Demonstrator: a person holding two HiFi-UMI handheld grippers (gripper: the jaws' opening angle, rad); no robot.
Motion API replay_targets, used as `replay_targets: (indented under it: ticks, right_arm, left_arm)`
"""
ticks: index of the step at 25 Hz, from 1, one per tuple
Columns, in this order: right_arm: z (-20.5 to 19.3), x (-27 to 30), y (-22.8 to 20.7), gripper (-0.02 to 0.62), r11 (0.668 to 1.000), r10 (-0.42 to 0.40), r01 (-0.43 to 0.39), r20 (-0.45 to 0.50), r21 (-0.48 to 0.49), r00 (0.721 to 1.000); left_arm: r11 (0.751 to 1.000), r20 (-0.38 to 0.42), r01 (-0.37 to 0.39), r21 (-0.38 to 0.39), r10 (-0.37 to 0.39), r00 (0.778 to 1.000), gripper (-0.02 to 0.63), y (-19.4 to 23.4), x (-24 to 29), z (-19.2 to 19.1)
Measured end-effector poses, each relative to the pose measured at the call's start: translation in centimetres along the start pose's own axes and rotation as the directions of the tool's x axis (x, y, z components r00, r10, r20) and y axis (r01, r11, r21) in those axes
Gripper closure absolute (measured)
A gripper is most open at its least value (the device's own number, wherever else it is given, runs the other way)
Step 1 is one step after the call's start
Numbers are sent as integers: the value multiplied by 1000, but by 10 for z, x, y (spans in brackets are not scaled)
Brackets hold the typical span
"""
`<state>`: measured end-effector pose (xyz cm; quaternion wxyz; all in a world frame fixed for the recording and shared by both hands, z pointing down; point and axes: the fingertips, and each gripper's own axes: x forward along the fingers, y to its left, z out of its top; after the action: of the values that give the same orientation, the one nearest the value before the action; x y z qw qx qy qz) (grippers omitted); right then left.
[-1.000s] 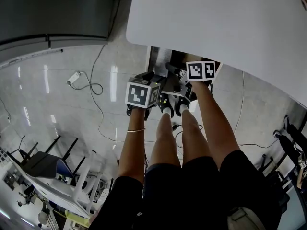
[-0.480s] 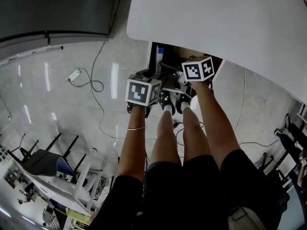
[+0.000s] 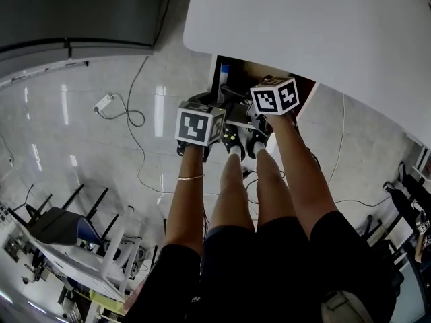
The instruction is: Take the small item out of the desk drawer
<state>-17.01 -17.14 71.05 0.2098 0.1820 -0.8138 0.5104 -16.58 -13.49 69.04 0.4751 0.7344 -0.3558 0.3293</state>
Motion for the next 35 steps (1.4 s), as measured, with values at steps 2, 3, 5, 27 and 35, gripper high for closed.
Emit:
replay_targets:
  ticks: [2,3,5,27,35]
  right_arm:
    - [3,3,2,396,1000,-9,9,-2,-11,1000]
    - [5,4,3,391,1000,-11,11,0,-10,1000]
    - [8,7,3,382,1000,-26,26,-1,-6,1000]
    - [4,-6,-9,472,968,-237,236,4,79,971]
    - [7,-4,-11,428,957,-280,278,16,79,960]
  left_arm:
    - [1000,-5,-5,-3,5,1000,388,4,0,-1]
    - [1000,-10,-5,-2,5,1000,388,4,0,-2]
    - [1000,-25,-5,4,5,1000,383,5,4,-4]
    - [999,-38,0,35,2,999,382,6,8,-6]
    - [996,-73,11,94,-4,997,382,3,14,-5]
